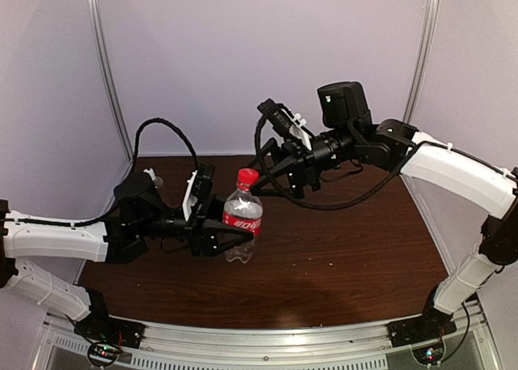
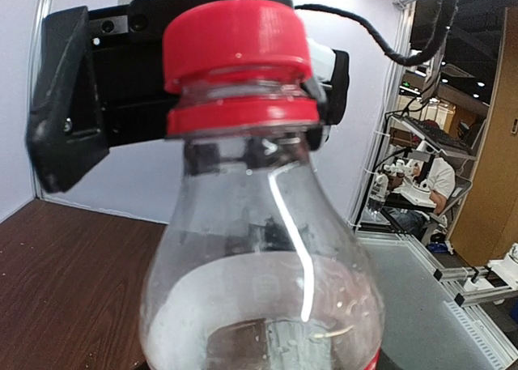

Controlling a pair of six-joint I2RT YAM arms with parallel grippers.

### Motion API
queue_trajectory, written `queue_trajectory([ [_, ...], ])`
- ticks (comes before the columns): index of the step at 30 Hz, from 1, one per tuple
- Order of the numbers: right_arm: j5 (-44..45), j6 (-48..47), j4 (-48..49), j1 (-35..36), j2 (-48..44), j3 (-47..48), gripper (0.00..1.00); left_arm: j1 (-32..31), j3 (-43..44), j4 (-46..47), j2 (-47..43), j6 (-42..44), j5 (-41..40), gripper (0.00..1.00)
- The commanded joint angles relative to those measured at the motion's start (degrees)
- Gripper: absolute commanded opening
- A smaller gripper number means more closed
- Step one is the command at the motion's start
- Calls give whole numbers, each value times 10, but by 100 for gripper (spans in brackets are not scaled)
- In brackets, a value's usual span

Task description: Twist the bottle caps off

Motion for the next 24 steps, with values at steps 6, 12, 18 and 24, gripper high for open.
queue_trajectory([
  [6, 132, 98, 35, -4, -44, -6, 82, 8, 5, -30, -24, 33, -111, 36],
  [12, 281, 207, 48, 2, -68, 6, 83, 8, 24, -105, -34, 59, -221, 36],
  [18, 396, 282, 44, 17, -52, 18, 84, 7, 43, -144, -21, 62, -294, 36],
  [24, 410, 292, 26, 27, -15, 40, 85, 7, 54, -161, -13, 60, -325, 36],
])
